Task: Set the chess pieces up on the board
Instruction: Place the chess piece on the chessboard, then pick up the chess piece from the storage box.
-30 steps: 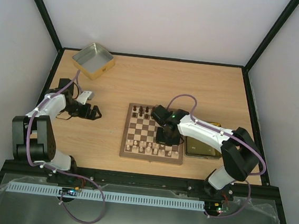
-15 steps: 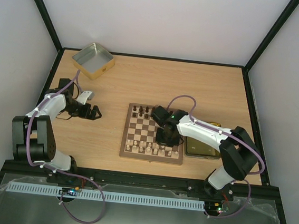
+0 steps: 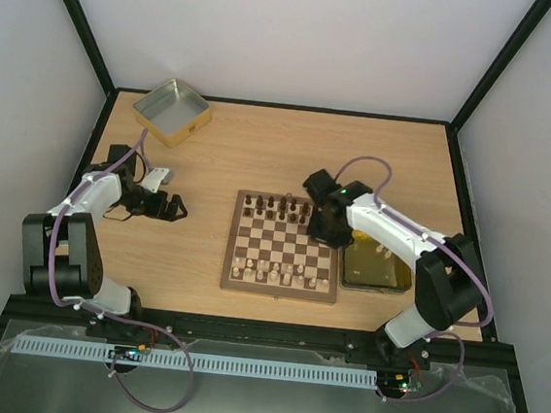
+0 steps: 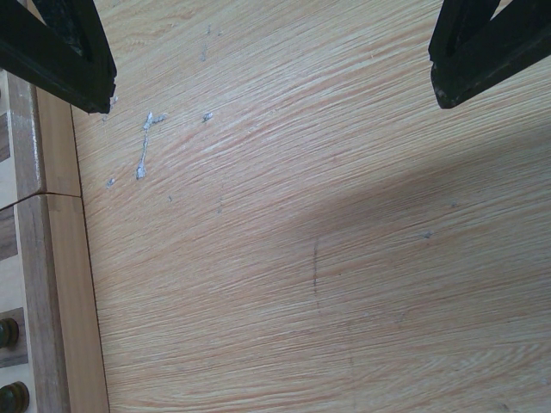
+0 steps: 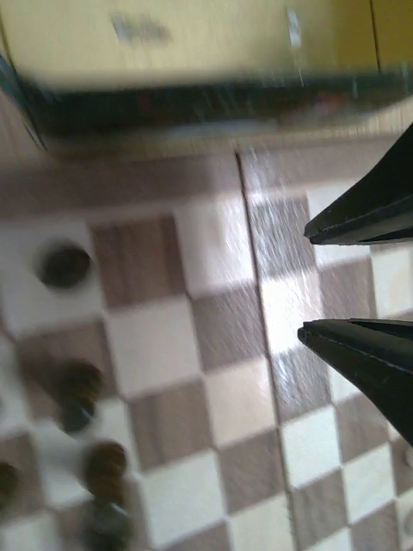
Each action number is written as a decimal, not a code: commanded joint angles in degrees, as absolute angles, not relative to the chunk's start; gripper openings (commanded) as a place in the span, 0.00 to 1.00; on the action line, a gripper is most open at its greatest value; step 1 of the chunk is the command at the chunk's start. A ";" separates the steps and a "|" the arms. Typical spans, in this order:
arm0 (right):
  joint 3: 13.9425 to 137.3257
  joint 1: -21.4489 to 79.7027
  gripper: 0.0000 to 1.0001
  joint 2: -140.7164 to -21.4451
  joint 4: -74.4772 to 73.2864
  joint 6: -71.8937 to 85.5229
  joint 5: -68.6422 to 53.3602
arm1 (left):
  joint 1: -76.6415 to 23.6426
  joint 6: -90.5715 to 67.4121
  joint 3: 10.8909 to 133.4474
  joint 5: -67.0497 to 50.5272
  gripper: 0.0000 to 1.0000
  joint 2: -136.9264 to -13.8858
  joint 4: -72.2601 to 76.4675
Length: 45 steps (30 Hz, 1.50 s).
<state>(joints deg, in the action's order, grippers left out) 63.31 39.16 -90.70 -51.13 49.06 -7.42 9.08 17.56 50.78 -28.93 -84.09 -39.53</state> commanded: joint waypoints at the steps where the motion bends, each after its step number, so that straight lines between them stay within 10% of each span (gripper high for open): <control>1: 64.83 32.29 0.23 -86.79 -58.15 44.70 -1.98 | 9.46 17.94 52.16 -29.62 0.99 -83.39 -40.52; 16: 56.45 8.40 0.26 -82.81 -55.86 37.04 -0.85 | 9.48 17.93 52.21 -29.62 0.99 -83.80 -40.52; 45: 54.47 4.32 0.11 -92.16 -46.18 34.60 -2.19 | 9.49 17.76 52.29 -29.34 0.99 -84.29 -40.52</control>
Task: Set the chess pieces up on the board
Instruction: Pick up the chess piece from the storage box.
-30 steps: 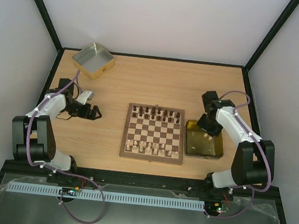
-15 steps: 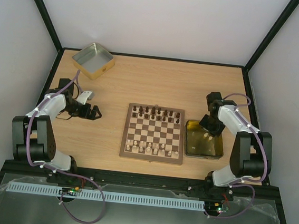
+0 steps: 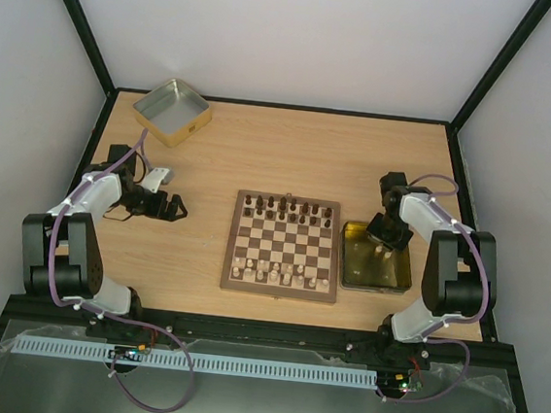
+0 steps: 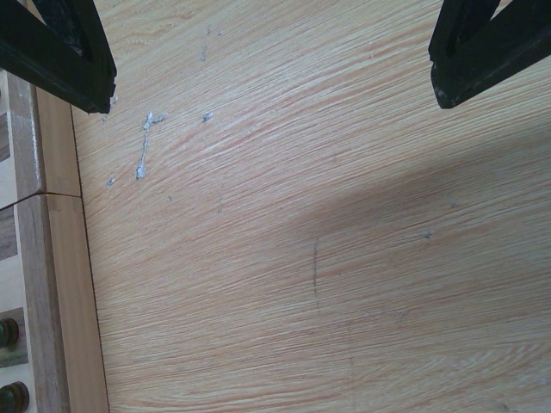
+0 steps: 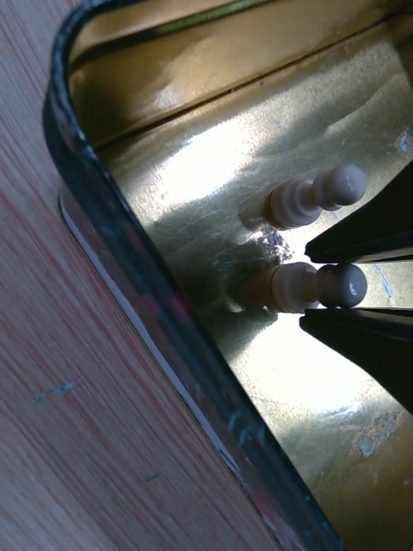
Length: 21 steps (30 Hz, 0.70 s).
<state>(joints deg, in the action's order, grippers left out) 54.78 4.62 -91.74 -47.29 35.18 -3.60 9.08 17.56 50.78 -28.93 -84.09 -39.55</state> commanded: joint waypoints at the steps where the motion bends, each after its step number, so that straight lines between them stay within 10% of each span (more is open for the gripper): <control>1: 54.42 4.31 0.09 -92.04 -45.96 34.65 -2.42 | 9.44 17.75 52.29 -29.29 0.99 -84.28 -40.52; 21: 53.73 21.74 0.02 -75.79 -56.80 42.25 -1.66 | 9.47 17.75 52.22 -29.34 0.99 -84.12 -40.52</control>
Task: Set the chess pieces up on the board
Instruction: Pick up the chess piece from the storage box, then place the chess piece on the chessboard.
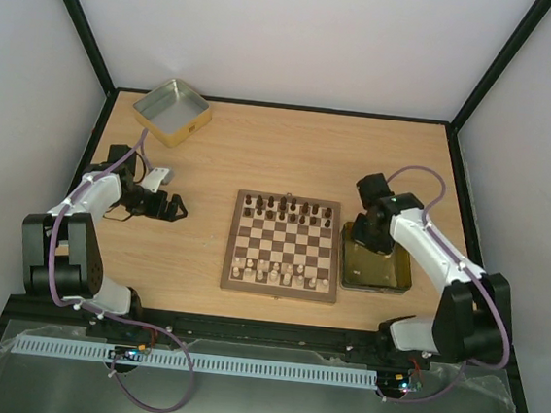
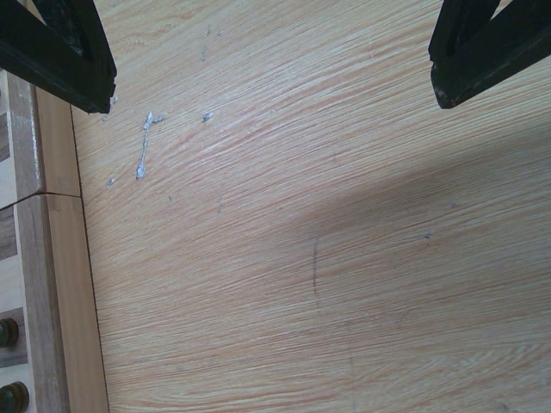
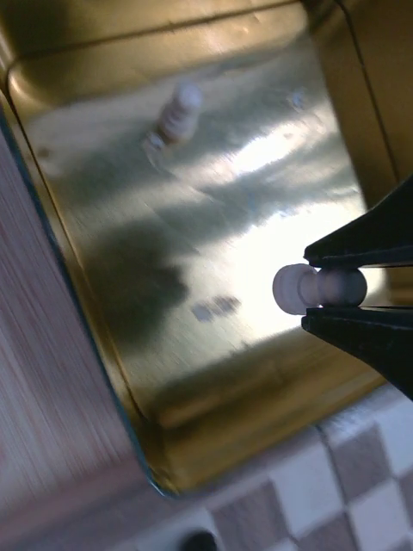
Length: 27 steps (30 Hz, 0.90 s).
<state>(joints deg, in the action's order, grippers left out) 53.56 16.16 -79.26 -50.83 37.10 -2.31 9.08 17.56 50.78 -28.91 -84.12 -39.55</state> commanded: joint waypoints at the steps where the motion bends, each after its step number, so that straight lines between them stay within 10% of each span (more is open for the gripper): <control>1: 53.85 23.88 0.02 -75.30 -57.12 43.47 -2.08 | 9.47 17.76 52.21 -29.35 0.99 -84.11 -40.52; 27: 55.57 49.92 0.02 -84.91 -51.07 55.12 -7.31 | 9.49 17.83 52.17 -29.44 0.99 -83.26 -40.49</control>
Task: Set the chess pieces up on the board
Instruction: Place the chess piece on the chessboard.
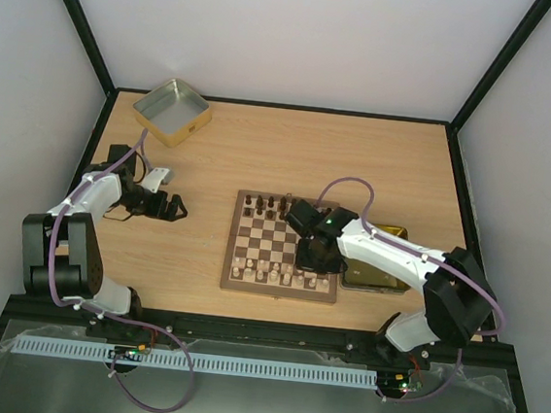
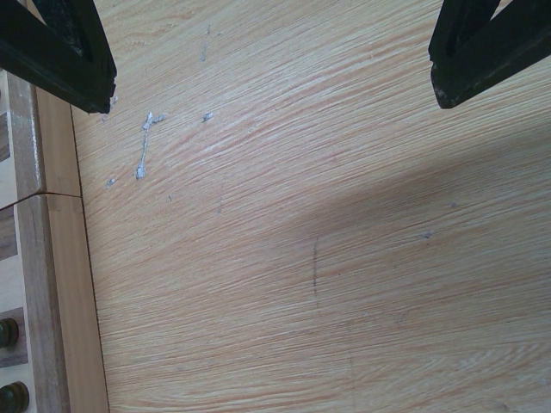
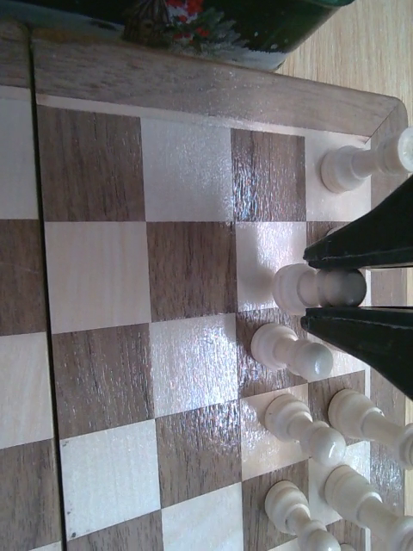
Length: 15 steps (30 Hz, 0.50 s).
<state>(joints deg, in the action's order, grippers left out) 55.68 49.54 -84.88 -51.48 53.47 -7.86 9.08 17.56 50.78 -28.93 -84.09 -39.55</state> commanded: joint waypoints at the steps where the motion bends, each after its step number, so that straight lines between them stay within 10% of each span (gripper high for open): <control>1: 55.31 49.88 0.03 -84.90 -51.07 55.13 -7.45 | 9.45 17.84 52.17 -29.44 0.99 -83.26 -40.44; 15: 55.17 50.00 0.03 -86.63 -50.82 55.10 -6.83 | 9.49 17.93 52.08 -29.60 0.99 -82.98 -40.52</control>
<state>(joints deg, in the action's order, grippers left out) 55.64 49.65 -85.82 -50.63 54.43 -7.99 9.08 17.56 50.78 -28.93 -84.09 -39.55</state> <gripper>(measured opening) 0.047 0.993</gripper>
